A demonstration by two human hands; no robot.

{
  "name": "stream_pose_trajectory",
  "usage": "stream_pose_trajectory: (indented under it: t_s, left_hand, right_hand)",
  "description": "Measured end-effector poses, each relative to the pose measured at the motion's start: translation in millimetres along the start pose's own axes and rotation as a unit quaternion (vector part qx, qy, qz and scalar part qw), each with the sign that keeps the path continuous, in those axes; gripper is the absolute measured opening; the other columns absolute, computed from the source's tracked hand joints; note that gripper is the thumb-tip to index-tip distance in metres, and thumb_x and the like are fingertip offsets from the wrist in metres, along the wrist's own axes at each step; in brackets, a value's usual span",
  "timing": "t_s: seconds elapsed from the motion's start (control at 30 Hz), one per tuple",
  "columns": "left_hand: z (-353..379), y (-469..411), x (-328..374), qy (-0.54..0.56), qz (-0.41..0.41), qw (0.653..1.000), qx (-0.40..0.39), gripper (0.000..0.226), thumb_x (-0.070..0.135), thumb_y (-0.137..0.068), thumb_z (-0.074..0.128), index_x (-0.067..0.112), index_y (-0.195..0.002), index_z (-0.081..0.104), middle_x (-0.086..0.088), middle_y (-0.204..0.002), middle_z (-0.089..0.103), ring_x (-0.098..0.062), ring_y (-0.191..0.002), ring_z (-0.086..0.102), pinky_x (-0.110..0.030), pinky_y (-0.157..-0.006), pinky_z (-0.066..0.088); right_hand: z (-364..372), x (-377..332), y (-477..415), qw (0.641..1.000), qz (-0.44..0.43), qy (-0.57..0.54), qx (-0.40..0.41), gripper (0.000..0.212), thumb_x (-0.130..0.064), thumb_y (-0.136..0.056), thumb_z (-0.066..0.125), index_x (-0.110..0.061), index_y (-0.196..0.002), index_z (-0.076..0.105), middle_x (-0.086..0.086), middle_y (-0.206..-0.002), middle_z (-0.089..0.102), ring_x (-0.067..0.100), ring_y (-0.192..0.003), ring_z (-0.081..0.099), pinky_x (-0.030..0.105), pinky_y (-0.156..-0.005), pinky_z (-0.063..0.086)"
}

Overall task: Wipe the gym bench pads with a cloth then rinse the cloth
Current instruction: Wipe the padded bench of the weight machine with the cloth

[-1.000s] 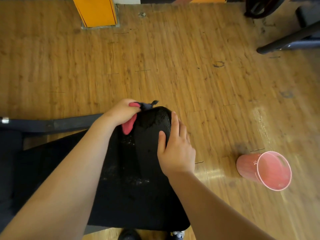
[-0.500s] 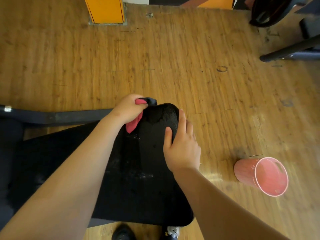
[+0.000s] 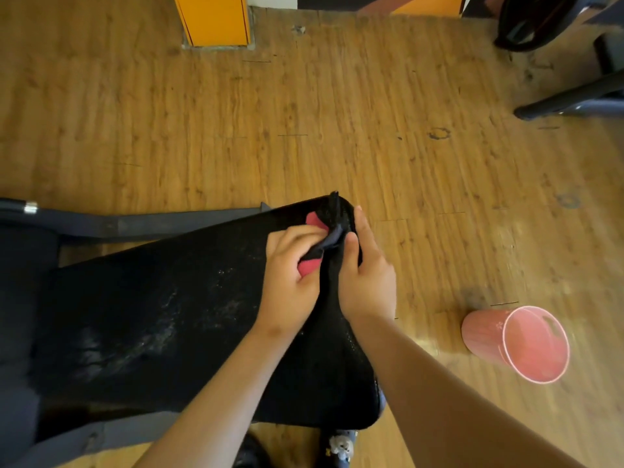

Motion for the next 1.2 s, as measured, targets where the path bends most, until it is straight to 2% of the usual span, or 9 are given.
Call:
stream_pose_trajectory:
  t_s: [0.27,0.33,0.43,0.63,0.73,0.83,0.93,1.1,1.2]
  left_hand:
    - [9.9,-43.5,5.8,-0.066,0.021,0.997,-0.014,0.024,-0.004,-0.088,0.057,0.011,-0.103,0.068,0.011,-0.102,0.055,-0.014,-0.105,0.048,-0.004,-0.090,0.031]
    - [11.0,-29.8,8.2,-0.070,0.023,0.997,-0.020,0.024,-0.004,-0.087,0.058,0.011,-0.103,0.068,0.011,-0.101,0.056,-0.011,-0.105,0.047,-0.005,-0.090,0.031]
    - [9.3,8.6,7.9,-0.063,0.025,0.996,-0.050,0.028,-0.005,-0.086,0.061,0.012,-0.108,0.068,0.010,-0.106,0.057,-0.007,-0.109,0.046,-0.007,-0.094,0.032]
    - [11.2,14.4,8.7,-0.095,0.022,0.994,-0.040,0.033,-0.006,-0.086,0.057,0.012,-0.113,0.066,0.009,-0.110,0.054,-0.010,-0.109,0.045,-0.005,-0.094,0.030]
    - [13.9,-19.5,12.8,-0.121,0.015,0.992,-0.011,0.031,-0.004,-0.089,0.053,0.010,-0.113,0.065,0.007,-0.107,0.052,-0.013,-0.106,0.045,-0.004,-0.090,0.029]
    - [19.2,-23.4,17.8,-0.150,0.022,0.988,0.005,0.031,-0.003,-0.089,0.052,0.010,-0.114,0.064,0.001,-0.108,0.056,-0.016,-0.106,0.046,-0.015,-0.091,0.034]
    - [22.2,19.2,21.6,-0.149,0.043,0.988,-0.021,0.037,-0.006,-0.084,0.056,0.011,-0.116,0.063,0.003,-0.111,0.056,-0.009,-0.108,0.045,-0.009,-0.095,0.032]
    - [18.6,103.0,15.6,-0.123,-0.010,0.991,-0.047,0.041,-0.006,-0.082,0.061,0.017,-0.117,0.063,0.013,-0.113,0.051,0.000,-0.114,0.044,-0.008,-0.100,0.030]
    - [21.2,86.4,20.6,-0.126,0.001,0.991,-0.033,0.037,-0.006,-0.083,0.059,0.015,-0.113,0.063,0.013,-0.110,0.050,-0.004,-0.109,0.045,-0.010,-0.097,0.033]
  right_hand:
    - [2.8,7.5,-3.0,0.997,0.012,-0.070,0.000,0.045,-0.058,-0.095,0.023,-0.057,-0.139,0.028,-0.013,-0.120,0.059,0.007,-0.093,0.049,0.028,-0.079,0.047]
    - [1.2,8.6,-4.7,0.996,0.012,-0.085,0.004,0.043,-0.050,-0.100,0.026,-0.046,-0.140,0.039,-0.008,-0.128,0.059,0.012,-0.108,0.057,0.031,-0.091,0.048]
    - [-3.9,4.7,-3.0,0.992,0.009,-0.129,-0.007,0.043,-0.043,-0.102,0.031,-0.034,-0.142,0.043,-0.007,-0.145,0.047,0.006,-0.135,0.040,0.021,-0.105,0.035]
    - [-5.8,5.1,-1.6,0.975,0.008,-0.221,-0.025,0.043,-0.046,-0.101,0.034,-0.025,-0.132,0.056,-0.006,-0.125,0.063,0.004,-0.118,0.054,0.029,-0.099,0.043]
    - [-1.5,12.5,-1.1,0.953,0.047,-0.296,-0.055,0.055,-0.060,-0.092,0.033,-0.032,-0.133,0.055,-0.010,-0.133,0.058,0.006,-0.127,0.049,0.037,-0.110,0.037]
    - [-4.2,17.3,-3.1,0.934,0.058,-0.347,-0.058,0.043,-0.045,-0.098,0.037,-0.027,-0.129,0.059,-0.008,-0.129,0.061,0.007,-0.124,0.052,0.040,-0.111,0.037]
    - [-10.2,17.3,-5.1,0.924,0.055,-0.373,-0.058,0.034,-0.021,-0.103,0.036,-0.014,-0.125,0.061,0.002,-0.121,0.065,0.014,-0.115,0.059,0.038,-0.104,0.045]
    - [-12.8,24.2,-5.5,0.928,0.064,-0.358,-0.085,0.033,-0.020,-0.104,0.034,-0.021,-0.126,0.059,-0.006,-0.120,0.063,0.004,-0.111,0.058,0.014,-0.087,0.046]
    - [-10.3,24.6,-7.2,0.921,0.088,-0.368,-0.094,0.030,-0.020,-0.103,0.037,-0.027,-0.114,0.064,0.001,-0.117,0.065,0.014,-0.109,0.061,0.028,-0.091,0.049]
Point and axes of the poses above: each hand's wrist, its own y-axis away from the middle knuckle, its own z-axis out of the palm, x = y × z, the point moved 5 cm from there along -y, towards the middle knuckle
